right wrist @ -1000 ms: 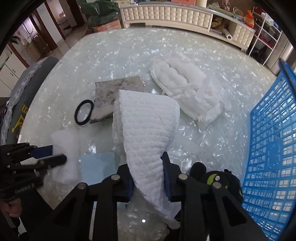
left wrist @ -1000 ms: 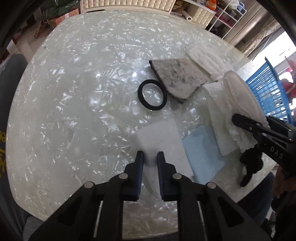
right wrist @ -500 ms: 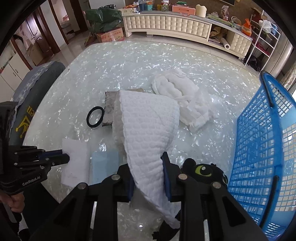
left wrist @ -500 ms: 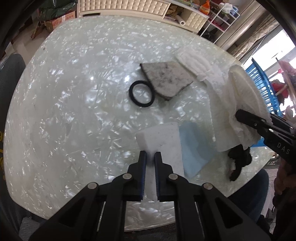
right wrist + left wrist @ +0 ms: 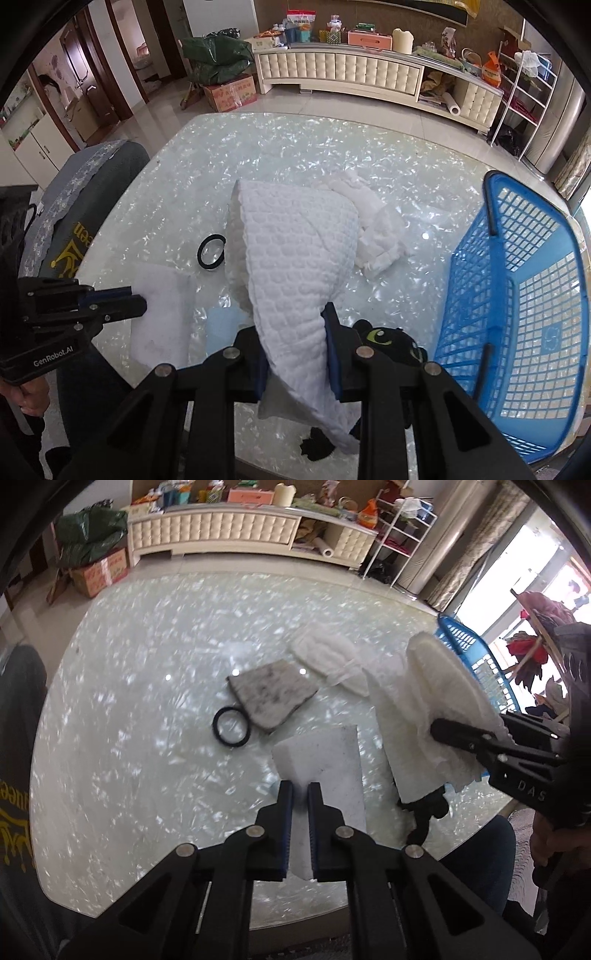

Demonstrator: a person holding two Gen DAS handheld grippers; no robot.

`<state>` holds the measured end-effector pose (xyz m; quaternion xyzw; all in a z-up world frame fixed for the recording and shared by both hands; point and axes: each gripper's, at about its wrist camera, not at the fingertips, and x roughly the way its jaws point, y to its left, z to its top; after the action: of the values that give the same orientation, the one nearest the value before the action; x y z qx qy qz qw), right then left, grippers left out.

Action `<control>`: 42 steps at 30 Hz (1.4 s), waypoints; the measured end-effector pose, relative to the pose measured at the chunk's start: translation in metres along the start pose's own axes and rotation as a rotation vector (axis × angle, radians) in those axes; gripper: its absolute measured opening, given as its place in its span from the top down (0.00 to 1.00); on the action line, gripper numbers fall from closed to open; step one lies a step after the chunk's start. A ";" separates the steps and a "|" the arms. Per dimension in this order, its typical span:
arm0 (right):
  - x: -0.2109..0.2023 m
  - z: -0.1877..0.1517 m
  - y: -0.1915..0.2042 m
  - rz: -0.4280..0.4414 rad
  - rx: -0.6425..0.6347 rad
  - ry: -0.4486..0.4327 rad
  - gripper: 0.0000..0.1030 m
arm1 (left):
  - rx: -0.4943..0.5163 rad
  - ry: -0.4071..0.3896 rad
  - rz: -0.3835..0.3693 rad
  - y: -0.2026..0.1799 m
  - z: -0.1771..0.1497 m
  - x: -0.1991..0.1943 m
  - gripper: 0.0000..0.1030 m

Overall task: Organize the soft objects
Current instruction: 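Carry the waffle towel over the blue basket with the right gripper while the left holds the foam block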

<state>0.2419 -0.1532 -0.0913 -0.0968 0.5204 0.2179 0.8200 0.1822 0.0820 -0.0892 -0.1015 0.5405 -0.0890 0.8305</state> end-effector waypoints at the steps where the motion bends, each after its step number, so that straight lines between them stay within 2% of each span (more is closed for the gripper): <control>1: -0.003 0.000 -0.001 0.002 -0.002 0.003 0.77 | 0.008 -0.004 -0.001 -0.003 0.002 -0.002 0.93; 11: -0.047 -0.008 -0.020 -0.017 0.005 -0.028 0.77 | 0.091 -0.040 -0.004 -0.043 0.020 -0.018 0.93; 24: -0.082 -0.032 -0.082 -0.082 0.073 0.011 0.77 | 0.183 -0.059 -0.035 -0.100 0.037 -0.016 0.93; 29: -0.077 -0.041 -0.108 -0.113 0.081 0.052 0.77 | 0.209 -0.051 -0.037 -0.114 0.040 -0.009 0.93; 34: -0.058 -0.050 -0.139 -0.104 0.129 0.118 0.76 | 0.219 -0.047 -0.031 -0.121 0.041 -0.003 0.93; 42: -0.019 -0.056 -0.156 -0.112 0.144 0.201 0.76 | 0.219 -0.014 -0.031 -0.128 0.043 0.015 0.93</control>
<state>0.2612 -0.3183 -0.1101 -0.0881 0.6080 0.1232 0.7793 0.2232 -0.0421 -0.0516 -0.0191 0.5200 -0.1599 0.8389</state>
